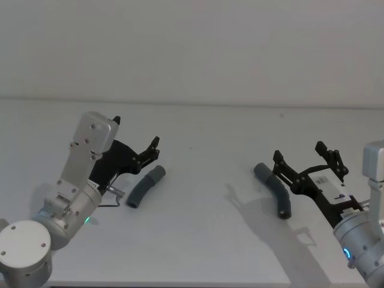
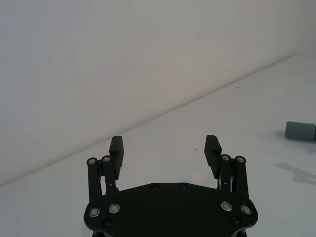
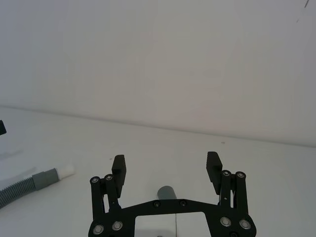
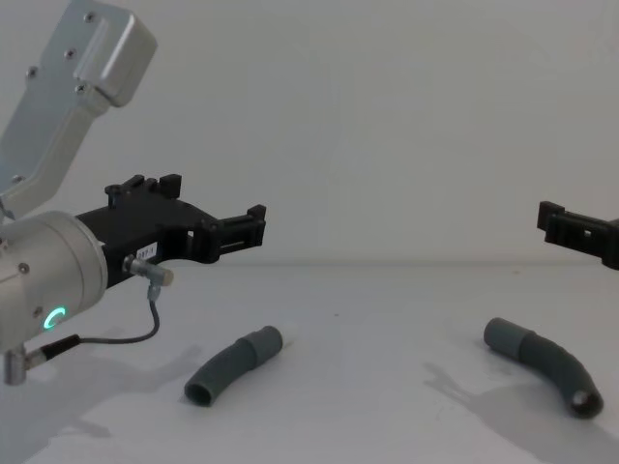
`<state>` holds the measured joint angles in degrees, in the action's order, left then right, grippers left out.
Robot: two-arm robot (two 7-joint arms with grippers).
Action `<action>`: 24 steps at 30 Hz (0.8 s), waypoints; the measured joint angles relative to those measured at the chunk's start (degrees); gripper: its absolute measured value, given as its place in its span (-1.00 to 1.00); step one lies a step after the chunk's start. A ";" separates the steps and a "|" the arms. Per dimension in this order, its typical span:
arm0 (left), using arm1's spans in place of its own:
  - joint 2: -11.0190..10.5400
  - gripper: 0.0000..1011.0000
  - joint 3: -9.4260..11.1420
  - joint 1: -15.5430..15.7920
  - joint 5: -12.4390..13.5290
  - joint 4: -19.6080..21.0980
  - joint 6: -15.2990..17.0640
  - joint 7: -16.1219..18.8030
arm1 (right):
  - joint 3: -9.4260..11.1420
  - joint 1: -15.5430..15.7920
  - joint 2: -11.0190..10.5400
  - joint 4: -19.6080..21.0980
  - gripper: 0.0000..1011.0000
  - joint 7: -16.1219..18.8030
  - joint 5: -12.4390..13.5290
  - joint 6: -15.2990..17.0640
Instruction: Use both hands to pick up one end of the pipe from the table, align the ends, and insert them.
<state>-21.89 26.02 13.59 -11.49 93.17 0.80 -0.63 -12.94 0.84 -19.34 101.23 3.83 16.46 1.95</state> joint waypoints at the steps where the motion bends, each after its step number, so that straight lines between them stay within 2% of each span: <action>1: 0.01 0.98 0.00 0.00 0.00 0.00 0.03 -0.01 | 0.00 0.00 0.00 0.00 0.98 0.00 0.00 0.00; 6: 0.10 0.98 0.00 0.07 -0.06 0.02 0.55 -0.14 | 0.00 0.00 0.00 0.00 0.98 0.00 0.00 0.00; 10: 0.30 0.98 -0.04 0.28 -0.63 0.28 2.45 -0.67 | 0.00 0.00 0.00 0.00 0.98 0.00 0.00 0.00; 24: 0.42 0.98 -0.53 1.81 -3.40 1.61 13.34 -3.19 | 0.00 0.00 0.00 0.00 0.98 0.00 0.00 0.00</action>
<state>-21.47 25.49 15.40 -14.89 94.78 14.14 -3.82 -12.94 0.84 -19.34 101.23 3.83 16.46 1.95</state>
